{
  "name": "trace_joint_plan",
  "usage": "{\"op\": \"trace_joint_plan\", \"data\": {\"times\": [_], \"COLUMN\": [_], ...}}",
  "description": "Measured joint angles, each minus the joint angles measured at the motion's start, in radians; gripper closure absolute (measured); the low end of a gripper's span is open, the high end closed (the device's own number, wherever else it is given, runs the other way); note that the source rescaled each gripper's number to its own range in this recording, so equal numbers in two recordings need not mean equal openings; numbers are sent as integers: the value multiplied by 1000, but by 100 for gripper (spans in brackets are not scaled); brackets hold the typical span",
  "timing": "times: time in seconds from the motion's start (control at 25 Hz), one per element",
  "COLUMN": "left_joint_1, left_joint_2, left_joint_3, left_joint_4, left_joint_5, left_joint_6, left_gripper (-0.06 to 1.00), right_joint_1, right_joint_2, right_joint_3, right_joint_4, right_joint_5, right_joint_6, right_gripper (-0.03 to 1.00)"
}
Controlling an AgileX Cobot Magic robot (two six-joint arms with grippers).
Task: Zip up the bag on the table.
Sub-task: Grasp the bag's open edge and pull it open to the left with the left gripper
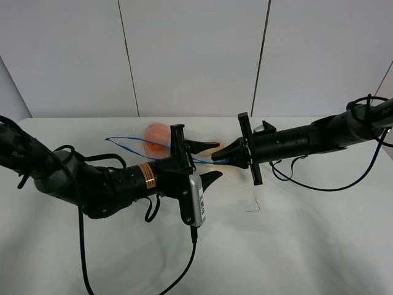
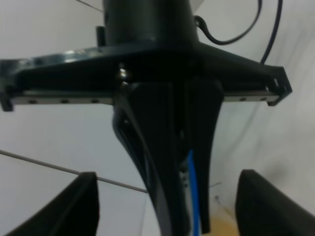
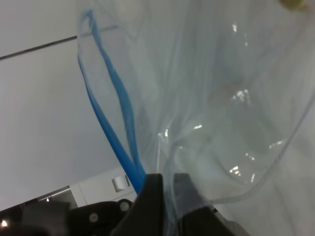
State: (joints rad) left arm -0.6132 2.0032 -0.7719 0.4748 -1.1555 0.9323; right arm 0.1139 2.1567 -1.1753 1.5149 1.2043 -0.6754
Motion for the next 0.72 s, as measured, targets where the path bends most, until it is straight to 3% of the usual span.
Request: {"op": "trace_joint_plan", "data": {"times": [0.28, 0.72], "left_joint_1": [0, 0], "left_joint_2": [3, 3], "left_joint_3": [-1, -1], "left_joint_4": [-2, -2], "left_joint_5": [8, 40], "left_joint_6": [0, 0], "left_gripper": [44, 58], "right_joint_1": [0, 0], "right_joint_2": [0, 0], "right_joint_3": [0, 0], "right_joint_4": [0, 0], "right_joint_5": [0, 0], "right_joint_6": [0, 0], "right_gripper": [97, 97]}}
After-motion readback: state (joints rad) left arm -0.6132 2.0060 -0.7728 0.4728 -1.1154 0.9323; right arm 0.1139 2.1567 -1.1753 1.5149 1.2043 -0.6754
